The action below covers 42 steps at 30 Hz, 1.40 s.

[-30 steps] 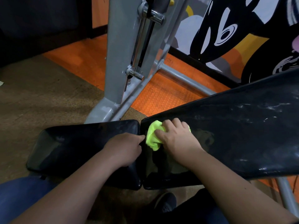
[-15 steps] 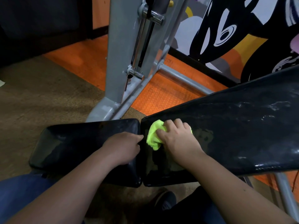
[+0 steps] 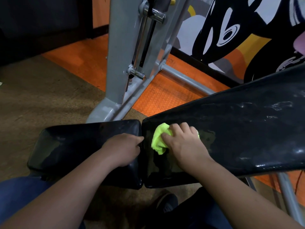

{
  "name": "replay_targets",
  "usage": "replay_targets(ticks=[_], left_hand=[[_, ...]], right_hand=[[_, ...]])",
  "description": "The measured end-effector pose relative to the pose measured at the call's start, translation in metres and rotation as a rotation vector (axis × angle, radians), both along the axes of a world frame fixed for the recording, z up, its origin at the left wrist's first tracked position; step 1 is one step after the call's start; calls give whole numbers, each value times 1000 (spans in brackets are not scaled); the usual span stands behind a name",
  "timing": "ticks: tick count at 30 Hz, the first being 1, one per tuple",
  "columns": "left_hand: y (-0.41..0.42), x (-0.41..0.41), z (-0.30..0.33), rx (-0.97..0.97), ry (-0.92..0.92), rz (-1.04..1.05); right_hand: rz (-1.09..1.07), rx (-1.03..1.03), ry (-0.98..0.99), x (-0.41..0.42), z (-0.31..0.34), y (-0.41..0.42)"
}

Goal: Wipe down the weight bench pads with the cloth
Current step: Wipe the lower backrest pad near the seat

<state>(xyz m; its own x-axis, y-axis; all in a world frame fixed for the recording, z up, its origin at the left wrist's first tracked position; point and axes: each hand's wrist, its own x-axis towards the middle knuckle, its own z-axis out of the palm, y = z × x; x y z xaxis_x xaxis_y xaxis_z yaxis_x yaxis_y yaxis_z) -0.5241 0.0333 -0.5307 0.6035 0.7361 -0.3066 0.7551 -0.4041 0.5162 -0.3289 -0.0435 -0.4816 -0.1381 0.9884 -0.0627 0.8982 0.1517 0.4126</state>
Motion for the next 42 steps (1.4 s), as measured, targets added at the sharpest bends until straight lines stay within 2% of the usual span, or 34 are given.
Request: replay_targets(ticks=[4,8,13,17,21,26,30,34,39,42], left_hand=[[-2,1,-1,8,-6,-11],[0,1,-1,12,-7,-9],[-1,1,-3,8,-25,-19],[0,2,-3,12,-7,-22],[-2,2,-3,-13,-29,-26],[0,2,-4,-11,-14,-22],[-3,1,-5,-24,-7,-34],[-1,2,-6,5,-7,-45],[-3,1,-4,-10,4,-35],[-1,1,-5,-11,5,-23]], right_hand=[[152,-24,28,8,-7,-18],[47,26,45,6,-4,-13],[230,-8,58,12,-6,-32],[111,37,67,6,-6,-21],[267,-47,65,11,-11,-39],[145,27,81,4,-8,-32],[316,-24,62,9,-14,-52],[174,38,67,8,-12,-43],[339,-5,65,11,-12,-60],[237,35,83,12,-9,-53]])
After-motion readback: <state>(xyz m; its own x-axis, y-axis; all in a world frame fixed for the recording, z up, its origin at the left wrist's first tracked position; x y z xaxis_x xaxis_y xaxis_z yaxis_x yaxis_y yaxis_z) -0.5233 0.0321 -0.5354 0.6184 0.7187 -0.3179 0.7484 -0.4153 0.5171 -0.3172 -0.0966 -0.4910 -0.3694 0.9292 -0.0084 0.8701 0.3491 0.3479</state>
